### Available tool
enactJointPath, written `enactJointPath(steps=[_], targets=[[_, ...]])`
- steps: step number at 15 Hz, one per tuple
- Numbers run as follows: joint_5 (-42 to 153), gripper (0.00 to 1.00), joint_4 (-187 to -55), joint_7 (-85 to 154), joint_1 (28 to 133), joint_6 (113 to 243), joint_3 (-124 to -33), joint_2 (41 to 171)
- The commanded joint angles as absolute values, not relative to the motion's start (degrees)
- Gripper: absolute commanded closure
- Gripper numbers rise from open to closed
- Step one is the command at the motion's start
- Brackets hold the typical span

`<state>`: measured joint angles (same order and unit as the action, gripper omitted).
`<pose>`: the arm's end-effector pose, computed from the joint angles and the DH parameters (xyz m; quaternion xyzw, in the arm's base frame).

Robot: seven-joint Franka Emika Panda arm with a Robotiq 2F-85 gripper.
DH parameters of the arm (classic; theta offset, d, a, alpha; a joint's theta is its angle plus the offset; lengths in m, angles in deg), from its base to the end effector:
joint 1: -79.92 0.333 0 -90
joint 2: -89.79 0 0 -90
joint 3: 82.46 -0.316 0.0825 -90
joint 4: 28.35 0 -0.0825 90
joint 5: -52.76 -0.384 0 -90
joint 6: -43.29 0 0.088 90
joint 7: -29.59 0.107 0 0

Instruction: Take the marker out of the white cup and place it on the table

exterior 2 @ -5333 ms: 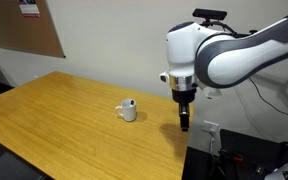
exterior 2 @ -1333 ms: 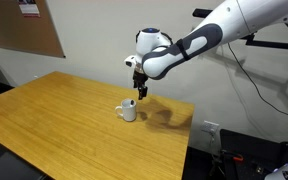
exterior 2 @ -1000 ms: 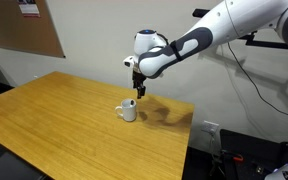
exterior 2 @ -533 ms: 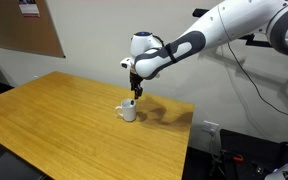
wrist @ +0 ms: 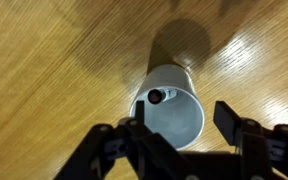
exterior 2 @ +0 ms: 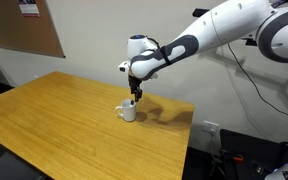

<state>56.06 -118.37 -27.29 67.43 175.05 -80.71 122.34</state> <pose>0.6902 -0.1730 0.3264 0.9205 0.3812 0.0472 0.0718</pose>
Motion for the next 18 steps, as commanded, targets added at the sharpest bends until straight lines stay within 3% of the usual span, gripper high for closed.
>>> enactJointPath(steps=[1,3,10,18], targets=[[56.12,0.3,-113.96,-29.72,66.53,170.76,-81.73,124.58],[56.16,0.35,-112.72,-29.92,66.57,169.65,-81.78,125.41],[56.59,0.32,-108.23,-31.73,66.83,168.57,-82.06,128.78],[57.48,0.38,-103.7,-31.19,67.16,167.08,-81.91,132.52]])
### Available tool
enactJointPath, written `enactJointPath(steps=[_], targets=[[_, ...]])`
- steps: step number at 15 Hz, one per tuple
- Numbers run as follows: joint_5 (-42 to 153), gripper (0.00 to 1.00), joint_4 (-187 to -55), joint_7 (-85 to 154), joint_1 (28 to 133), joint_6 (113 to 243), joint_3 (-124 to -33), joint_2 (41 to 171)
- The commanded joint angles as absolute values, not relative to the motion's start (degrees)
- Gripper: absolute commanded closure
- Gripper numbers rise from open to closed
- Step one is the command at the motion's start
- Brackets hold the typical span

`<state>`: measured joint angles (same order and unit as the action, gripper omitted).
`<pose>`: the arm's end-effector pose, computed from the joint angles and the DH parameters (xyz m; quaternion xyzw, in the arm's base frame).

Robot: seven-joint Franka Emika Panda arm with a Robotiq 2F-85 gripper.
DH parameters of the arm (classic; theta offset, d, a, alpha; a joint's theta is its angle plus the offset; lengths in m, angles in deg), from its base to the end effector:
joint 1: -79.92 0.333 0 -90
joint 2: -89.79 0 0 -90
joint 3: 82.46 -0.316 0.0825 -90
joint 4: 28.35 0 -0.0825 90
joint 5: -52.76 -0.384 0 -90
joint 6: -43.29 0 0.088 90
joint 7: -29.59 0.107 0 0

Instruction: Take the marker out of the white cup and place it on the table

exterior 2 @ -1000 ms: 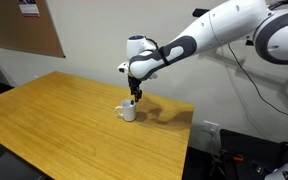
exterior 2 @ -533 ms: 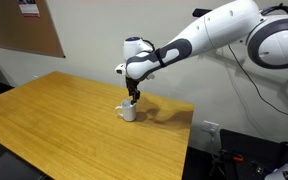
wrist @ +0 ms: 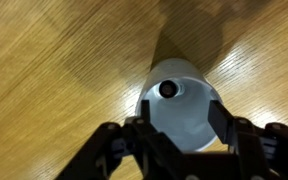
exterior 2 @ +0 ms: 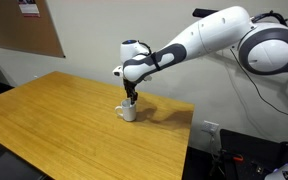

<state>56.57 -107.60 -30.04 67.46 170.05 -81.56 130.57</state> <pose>0.7226 -0.1713 0.3018 0.9093 0.4108 0.0277 0.0612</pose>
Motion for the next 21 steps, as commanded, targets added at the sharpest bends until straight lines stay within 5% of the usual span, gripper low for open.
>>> enactJointPath(steps=[1,21], targets=[[57.47,0.4,-103.17,-31.32,67.08,166.89,-81.96,132.96],[57.26,0.45,-99.32,-32.02,66.71,161.33,-82.19,136.04]])
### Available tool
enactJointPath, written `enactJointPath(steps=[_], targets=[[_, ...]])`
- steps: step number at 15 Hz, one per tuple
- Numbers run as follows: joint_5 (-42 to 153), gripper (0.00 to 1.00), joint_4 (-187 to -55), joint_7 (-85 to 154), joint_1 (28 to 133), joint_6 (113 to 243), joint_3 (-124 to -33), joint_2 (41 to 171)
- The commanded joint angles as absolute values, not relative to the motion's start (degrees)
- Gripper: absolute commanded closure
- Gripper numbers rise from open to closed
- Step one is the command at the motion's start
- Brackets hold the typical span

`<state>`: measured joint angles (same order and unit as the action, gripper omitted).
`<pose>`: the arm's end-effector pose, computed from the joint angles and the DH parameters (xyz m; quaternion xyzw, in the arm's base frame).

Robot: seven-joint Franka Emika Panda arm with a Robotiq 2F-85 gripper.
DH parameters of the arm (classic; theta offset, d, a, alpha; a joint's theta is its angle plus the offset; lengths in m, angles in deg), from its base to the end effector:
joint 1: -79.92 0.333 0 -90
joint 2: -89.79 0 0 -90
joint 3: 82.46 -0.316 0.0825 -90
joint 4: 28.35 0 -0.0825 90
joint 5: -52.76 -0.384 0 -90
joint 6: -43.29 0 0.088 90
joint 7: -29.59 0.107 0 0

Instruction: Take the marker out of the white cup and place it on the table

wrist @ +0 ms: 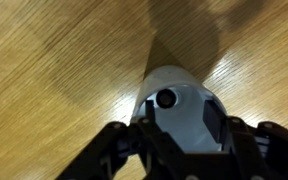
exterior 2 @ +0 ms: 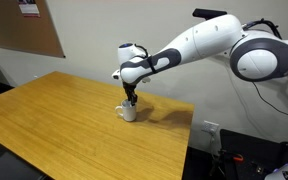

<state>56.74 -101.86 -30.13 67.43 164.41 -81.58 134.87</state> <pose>0.7309 -0.1741 0.2836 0.9106 0.4112 -0.0034 0.0417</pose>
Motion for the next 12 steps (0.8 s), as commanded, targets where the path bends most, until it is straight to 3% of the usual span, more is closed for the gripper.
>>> enactJointPath(steps=[1,12], targets=[[57.26,0.45,-99.11,-32.04,66.7,161.09,-82.19,136.16],[57.55,0.48,-95.85,-30.95,67.12,158.43,-81.75,138.16]])
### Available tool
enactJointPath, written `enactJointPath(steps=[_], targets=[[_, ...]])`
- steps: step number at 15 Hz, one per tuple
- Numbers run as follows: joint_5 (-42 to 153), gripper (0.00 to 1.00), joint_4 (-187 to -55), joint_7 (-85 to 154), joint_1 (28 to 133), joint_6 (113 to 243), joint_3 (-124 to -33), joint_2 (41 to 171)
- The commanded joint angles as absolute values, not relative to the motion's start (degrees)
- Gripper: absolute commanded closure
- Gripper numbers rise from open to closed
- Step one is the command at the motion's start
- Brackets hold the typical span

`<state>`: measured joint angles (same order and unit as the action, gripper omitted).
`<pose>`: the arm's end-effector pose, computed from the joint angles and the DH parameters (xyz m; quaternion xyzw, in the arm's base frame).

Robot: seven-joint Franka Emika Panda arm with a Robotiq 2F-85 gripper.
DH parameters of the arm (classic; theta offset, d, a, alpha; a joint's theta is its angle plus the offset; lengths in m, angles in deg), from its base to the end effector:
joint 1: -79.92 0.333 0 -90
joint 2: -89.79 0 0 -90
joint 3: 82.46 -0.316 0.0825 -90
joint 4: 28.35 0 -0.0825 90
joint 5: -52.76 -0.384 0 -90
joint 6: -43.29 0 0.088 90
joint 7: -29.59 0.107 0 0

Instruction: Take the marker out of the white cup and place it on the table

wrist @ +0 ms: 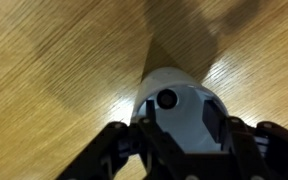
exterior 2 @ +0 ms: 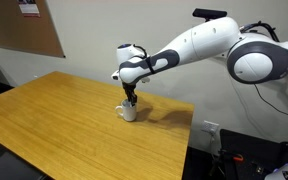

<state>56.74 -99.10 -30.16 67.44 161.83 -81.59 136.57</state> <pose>0.7348 -0.1750 0.2797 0.9109 0.4108 -0.0144 0.0343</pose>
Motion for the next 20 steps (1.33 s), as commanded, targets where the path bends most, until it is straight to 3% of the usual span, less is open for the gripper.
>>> enactJointPath(steps=[1,10,12,15,16,17,20], targets=[[57.58,0.49,-95.42,-30.95,67.14,157.96,-81.73,138.38],[58.52,0.52,-90.71,-29.86,67.83,154.4,-81.01,140.87],[58.65,0.59,-89.69,-29.82,67.92,153.65,-80.92,141.39],[58.86,0.78,-88.24,-29.83,67.97,152.77,-80.87,142.22],[58.95,0.92,-87.78,-29.88,67.95,152.53,-80.86,142.5],[59.05,0.99,-87.4,-29.87,67.98,152.31,-80.86,142.7],[59.41,0.95,-86.44,-29.91,68.14,151.87,-80.87,143.08]])
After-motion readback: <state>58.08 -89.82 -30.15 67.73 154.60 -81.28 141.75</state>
